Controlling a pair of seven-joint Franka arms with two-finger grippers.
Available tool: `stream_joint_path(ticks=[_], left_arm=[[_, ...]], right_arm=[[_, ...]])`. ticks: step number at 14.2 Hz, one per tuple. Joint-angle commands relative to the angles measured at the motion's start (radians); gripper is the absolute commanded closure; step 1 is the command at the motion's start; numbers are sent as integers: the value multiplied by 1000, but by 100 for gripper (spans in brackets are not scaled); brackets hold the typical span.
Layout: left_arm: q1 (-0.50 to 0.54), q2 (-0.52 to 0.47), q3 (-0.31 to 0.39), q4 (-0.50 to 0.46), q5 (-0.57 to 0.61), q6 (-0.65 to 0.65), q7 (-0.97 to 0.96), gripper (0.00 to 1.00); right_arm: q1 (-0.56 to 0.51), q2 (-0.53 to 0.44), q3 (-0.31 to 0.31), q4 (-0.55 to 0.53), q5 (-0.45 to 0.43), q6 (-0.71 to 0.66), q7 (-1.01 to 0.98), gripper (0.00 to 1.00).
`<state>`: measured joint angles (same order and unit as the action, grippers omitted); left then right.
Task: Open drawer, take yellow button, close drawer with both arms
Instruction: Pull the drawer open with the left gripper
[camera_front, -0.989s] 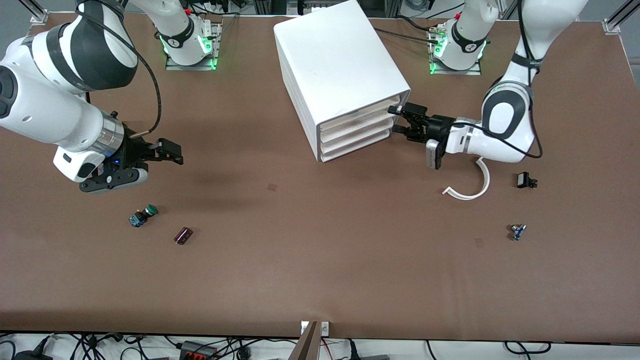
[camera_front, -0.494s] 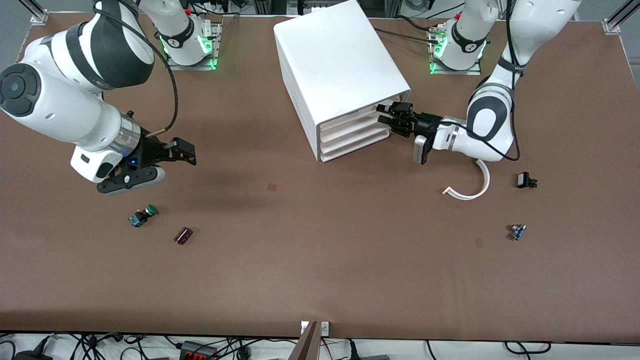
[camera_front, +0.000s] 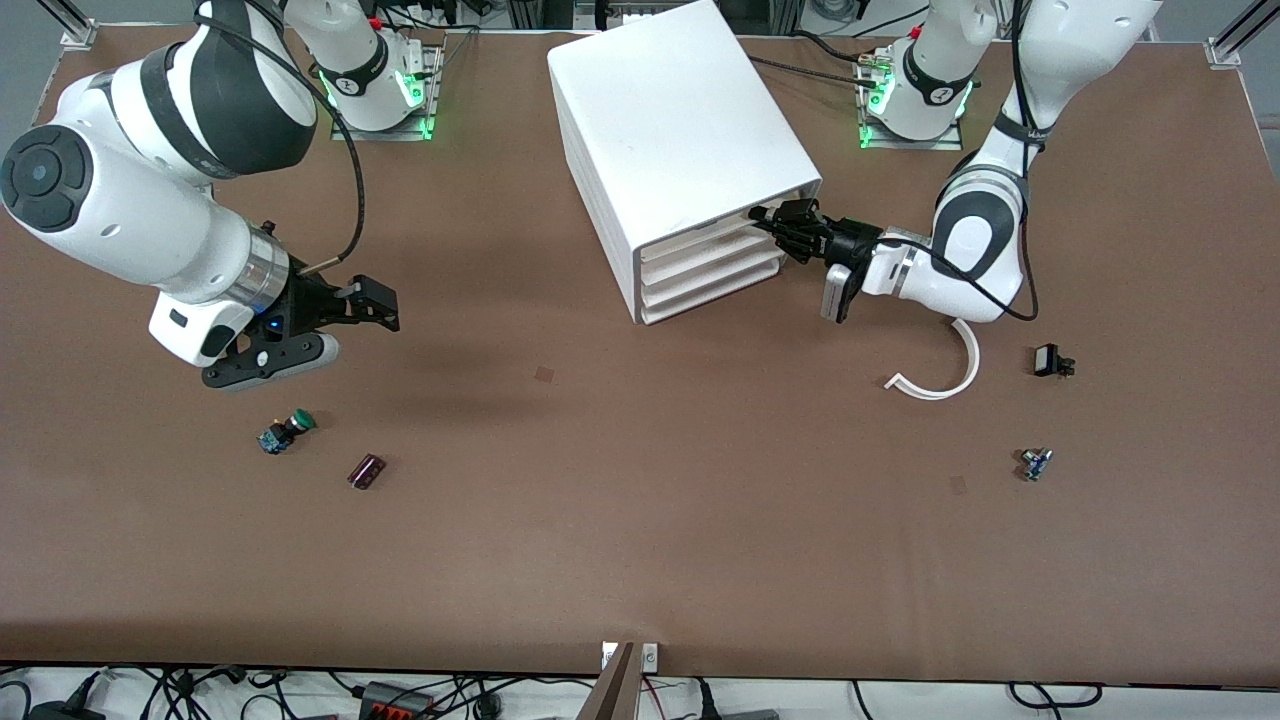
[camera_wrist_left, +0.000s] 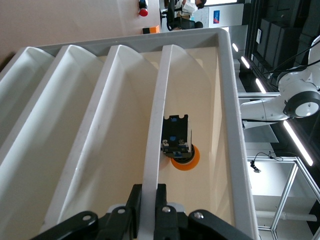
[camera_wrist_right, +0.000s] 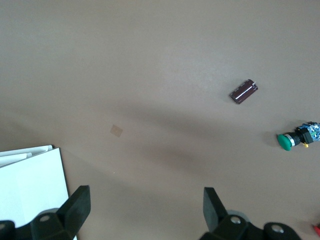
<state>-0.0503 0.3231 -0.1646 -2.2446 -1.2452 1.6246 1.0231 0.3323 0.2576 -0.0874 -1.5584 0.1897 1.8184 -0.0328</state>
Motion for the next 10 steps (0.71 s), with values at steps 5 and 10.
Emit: stream_joint_path(ticks=[5, 10], left_arm=[[18, 62, 10, 104, 6, 12, -57, 90], [58, 212, 19, 313, 93, 20, -76, 90]], right_arm=[[5, 60, -2, 90, 22, -4, 7, 0], [49, 155, -3, 194, 89, 15, 8, 0]])
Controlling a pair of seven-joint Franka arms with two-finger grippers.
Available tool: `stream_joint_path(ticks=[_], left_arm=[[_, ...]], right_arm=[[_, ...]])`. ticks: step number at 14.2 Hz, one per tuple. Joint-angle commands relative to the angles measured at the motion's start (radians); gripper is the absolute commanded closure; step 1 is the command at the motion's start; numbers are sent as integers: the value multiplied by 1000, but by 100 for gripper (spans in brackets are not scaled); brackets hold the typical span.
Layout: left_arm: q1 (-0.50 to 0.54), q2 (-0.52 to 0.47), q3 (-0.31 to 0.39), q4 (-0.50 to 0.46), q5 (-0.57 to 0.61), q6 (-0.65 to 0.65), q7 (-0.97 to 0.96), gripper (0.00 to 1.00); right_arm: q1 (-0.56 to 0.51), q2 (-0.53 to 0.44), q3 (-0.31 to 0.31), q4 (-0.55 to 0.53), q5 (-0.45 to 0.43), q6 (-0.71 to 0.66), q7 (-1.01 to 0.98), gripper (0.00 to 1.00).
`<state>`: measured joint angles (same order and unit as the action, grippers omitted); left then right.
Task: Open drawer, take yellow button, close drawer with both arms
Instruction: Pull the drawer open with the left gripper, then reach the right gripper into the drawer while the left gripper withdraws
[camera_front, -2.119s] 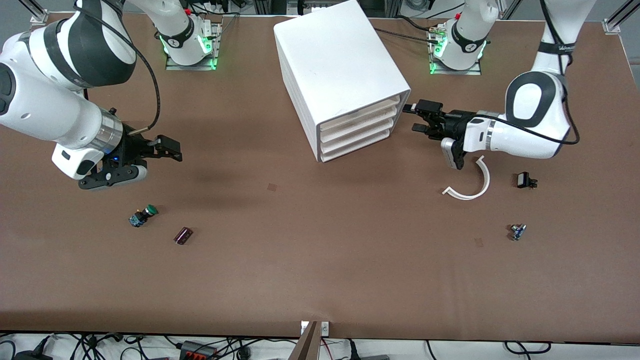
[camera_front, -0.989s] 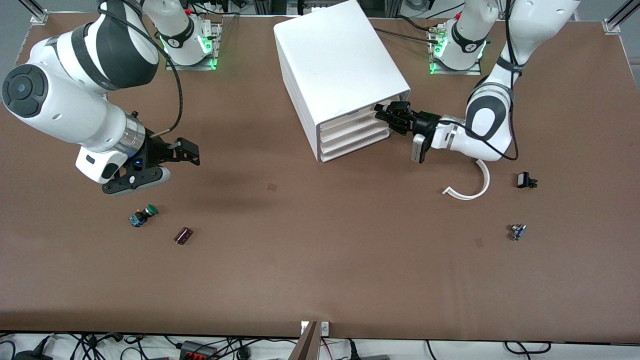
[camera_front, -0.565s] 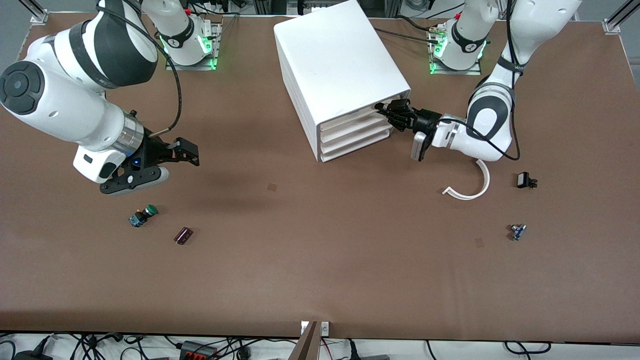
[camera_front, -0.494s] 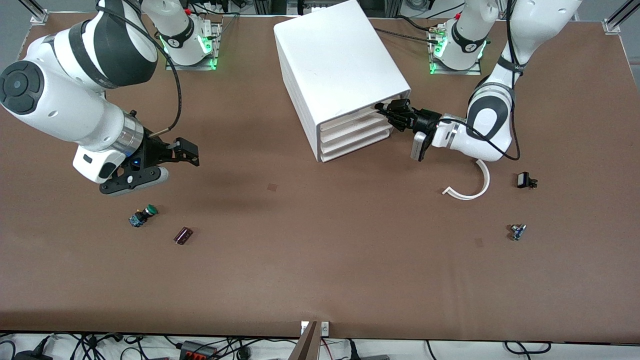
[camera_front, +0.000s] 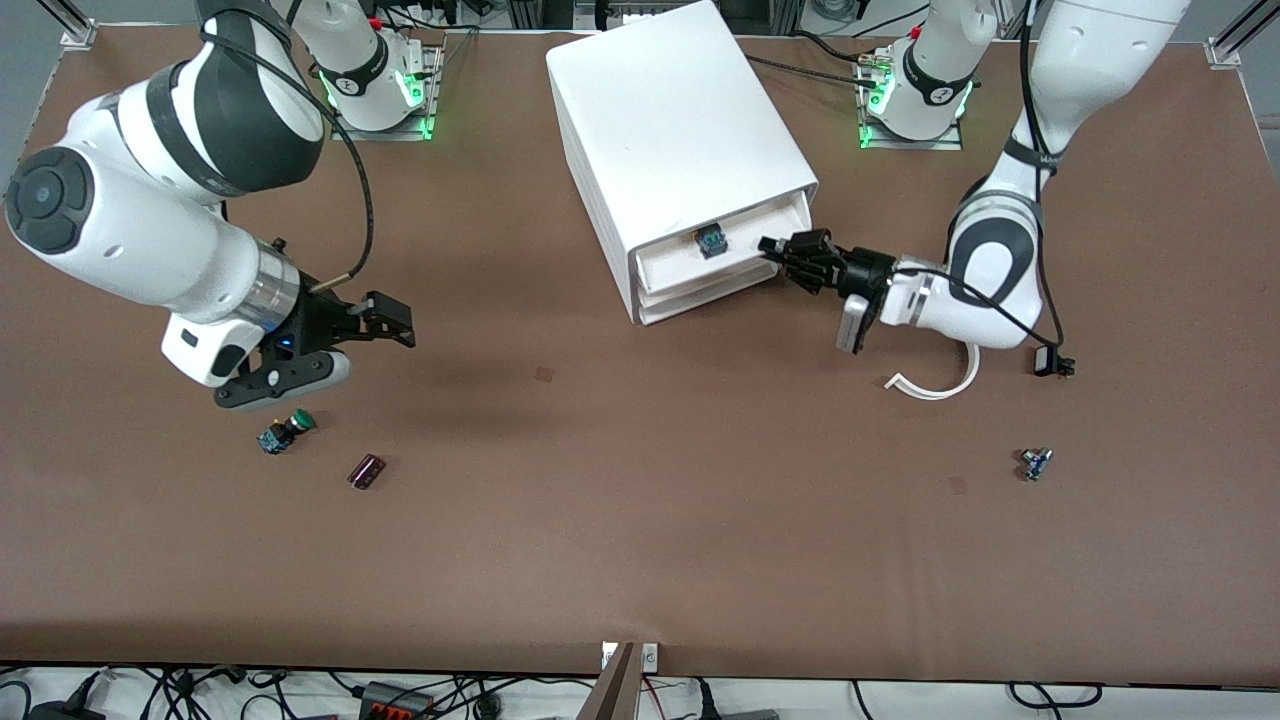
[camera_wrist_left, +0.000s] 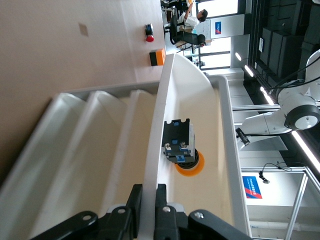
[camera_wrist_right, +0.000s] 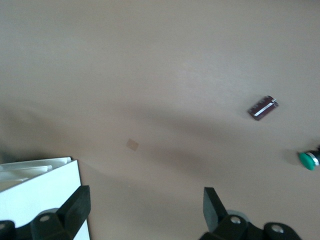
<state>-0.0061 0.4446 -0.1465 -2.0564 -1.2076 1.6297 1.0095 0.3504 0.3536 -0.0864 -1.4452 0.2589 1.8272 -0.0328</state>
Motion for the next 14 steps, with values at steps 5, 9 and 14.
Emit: stream_joint_path(ticks=[5, 9, 14], left_arm=[[46, 85, 1, 186, 141, 9, -170, 1], [58, 27, 2, 193, 184, -31, -294, 0], [71, -33, 1, 419, 457, -199, -735, 0]], right_arm=[[116, 117, -4, 120, 25, 138, 73, 0], [206, 130, -9, 129, 16, 204, 143, 0], [323, 197, -12, 248, -72, 208, 321, 0]])
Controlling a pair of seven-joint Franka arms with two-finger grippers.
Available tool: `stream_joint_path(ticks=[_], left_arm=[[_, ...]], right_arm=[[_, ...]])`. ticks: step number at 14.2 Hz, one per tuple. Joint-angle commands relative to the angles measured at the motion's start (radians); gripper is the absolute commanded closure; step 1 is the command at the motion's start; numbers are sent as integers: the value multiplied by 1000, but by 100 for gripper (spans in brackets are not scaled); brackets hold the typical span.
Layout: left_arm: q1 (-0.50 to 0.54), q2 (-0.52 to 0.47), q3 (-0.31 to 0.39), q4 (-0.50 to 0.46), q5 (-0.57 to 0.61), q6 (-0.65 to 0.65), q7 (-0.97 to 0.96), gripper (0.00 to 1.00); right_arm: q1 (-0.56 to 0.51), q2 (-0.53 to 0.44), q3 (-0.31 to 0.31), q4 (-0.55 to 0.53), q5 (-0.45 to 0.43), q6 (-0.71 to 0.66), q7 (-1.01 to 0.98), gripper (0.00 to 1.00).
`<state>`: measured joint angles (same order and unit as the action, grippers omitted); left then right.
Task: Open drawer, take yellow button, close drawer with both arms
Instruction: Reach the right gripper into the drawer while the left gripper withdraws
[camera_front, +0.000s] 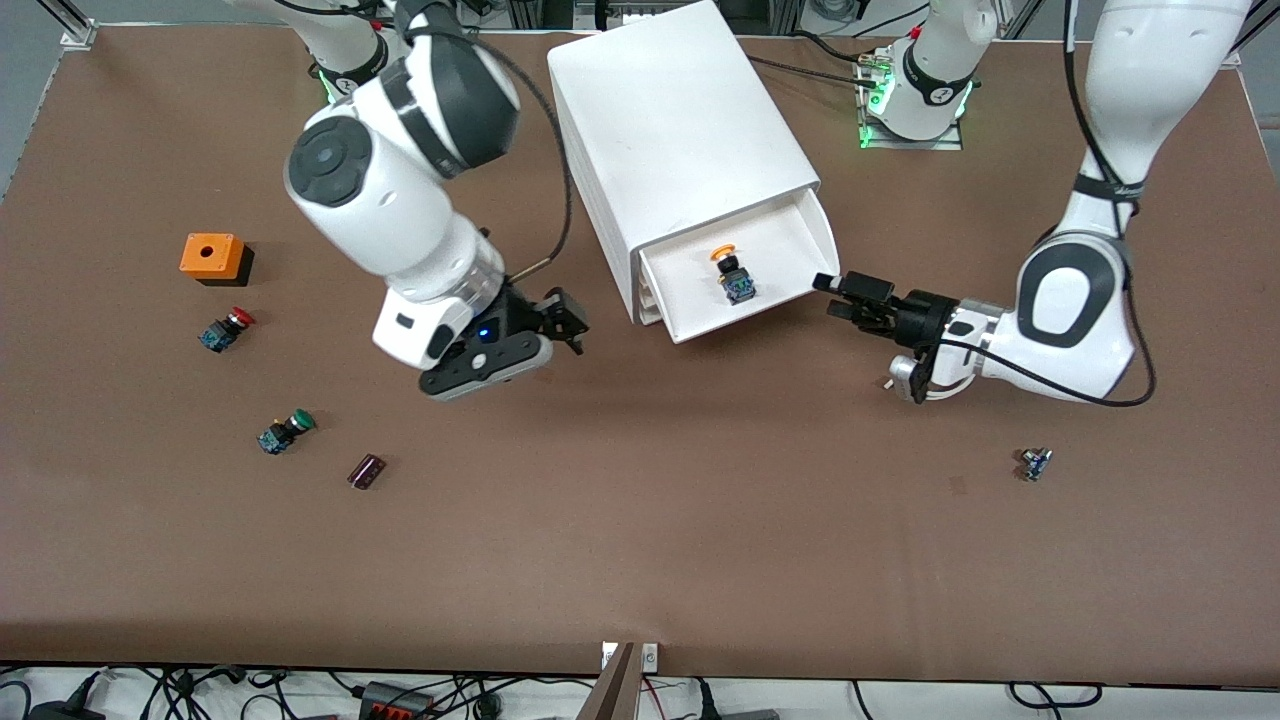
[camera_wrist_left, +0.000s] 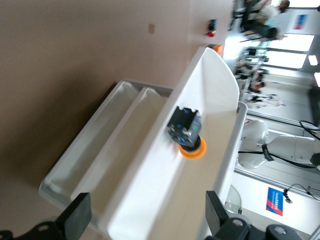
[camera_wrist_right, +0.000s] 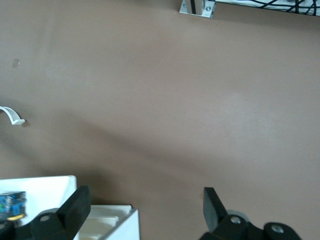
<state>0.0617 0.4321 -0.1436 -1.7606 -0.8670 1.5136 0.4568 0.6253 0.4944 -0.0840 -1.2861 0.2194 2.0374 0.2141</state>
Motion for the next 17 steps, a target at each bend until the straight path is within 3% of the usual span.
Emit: stream_joint_path(ticks=[1, 5, 10, 14, 17], left_arm=[[0, -21, -8, 201, 185, -131, -279, 0], [-17, -21, -24, 439, 512, -243, -438, 0], [-51, -27, -25, 549, 821, -256, -432, 0], [-49, -10, -19, 637, 839, -239, -429, 0], [-56, -7, -19, 627, 850, -242, -446, 0]], right_arm=[[69, 73, -14, 114, -55, -2, 97, 0], [157, 136, -16, 198, -107, 17, 175, 0], [247, 188, -16, 205, -146, 119, 252, 0], [307, 233, -20, 221, -159, 130, 303, 0], [317, 240, -14, 222, -166, 126, 309, 0]])
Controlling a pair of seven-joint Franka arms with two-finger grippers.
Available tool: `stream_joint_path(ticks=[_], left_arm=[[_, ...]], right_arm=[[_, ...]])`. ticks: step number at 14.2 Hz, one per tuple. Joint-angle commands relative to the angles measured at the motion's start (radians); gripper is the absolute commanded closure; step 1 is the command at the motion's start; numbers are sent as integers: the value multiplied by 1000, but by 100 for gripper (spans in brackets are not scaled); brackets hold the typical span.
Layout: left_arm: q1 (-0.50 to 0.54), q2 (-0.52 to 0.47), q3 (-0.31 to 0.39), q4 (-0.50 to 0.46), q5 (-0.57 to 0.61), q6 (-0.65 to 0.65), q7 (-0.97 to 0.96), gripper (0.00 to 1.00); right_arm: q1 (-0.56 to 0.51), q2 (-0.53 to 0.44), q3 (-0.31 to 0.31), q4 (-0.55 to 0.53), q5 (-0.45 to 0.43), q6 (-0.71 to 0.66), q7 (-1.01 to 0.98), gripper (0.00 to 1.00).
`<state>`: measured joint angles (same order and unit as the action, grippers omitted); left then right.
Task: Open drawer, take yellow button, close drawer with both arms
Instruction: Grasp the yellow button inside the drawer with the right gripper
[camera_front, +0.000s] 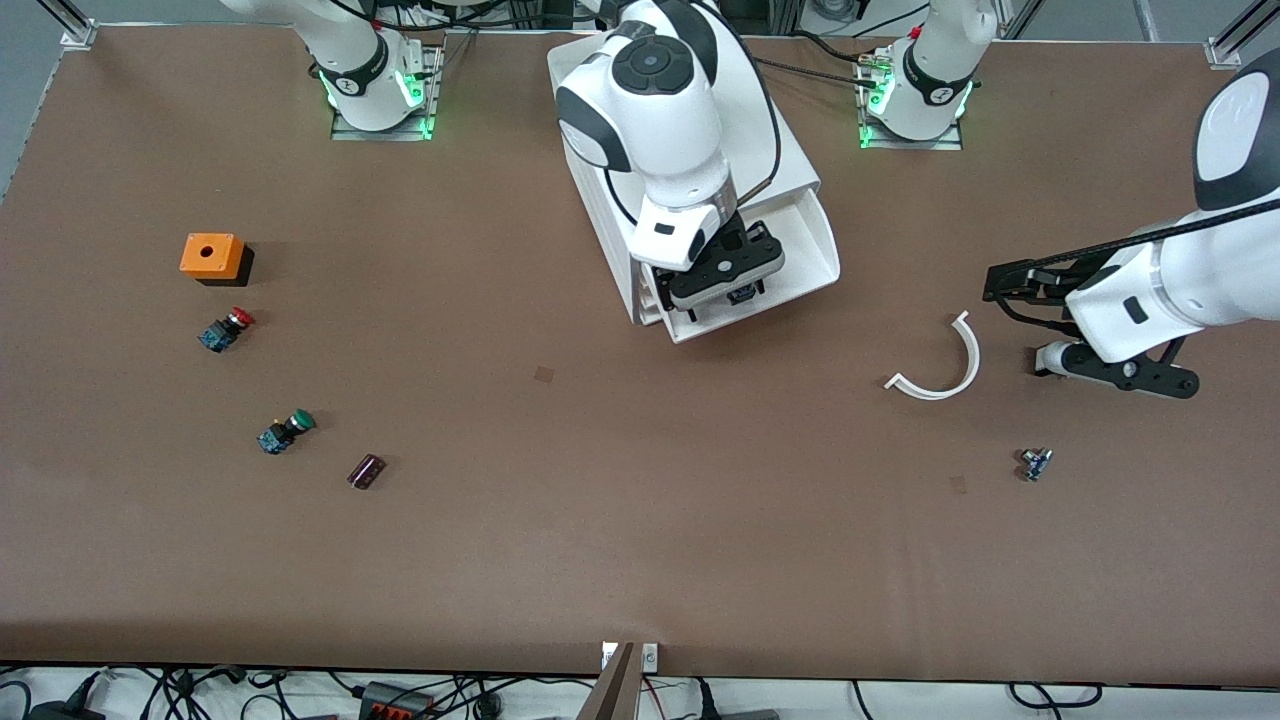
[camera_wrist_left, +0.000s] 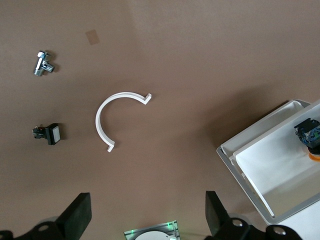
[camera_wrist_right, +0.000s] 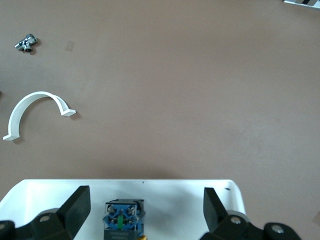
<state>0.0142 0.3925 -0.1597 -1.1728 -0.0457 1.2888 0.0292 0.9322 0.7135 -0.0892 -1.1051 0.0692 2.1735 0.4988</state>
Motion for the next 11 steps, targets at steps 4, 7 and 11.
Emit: stream_joint_path(ticks=[4, 7, 11], left_arm=[[-5, 32, -3, 38, 20, -14, -37, 0], [-7, 32, -3, 39, 17, -14, -55, 0], [-8, 32, -4, 39, 17, -14, -65, 0]], right_arm=[[28, 35, -6, 39, -16, -21, 29, 9], [43, 49, -6, 39, -17, -26, 30, 17], [54, 57, -7, 37, -42, -35, 30, 38]])
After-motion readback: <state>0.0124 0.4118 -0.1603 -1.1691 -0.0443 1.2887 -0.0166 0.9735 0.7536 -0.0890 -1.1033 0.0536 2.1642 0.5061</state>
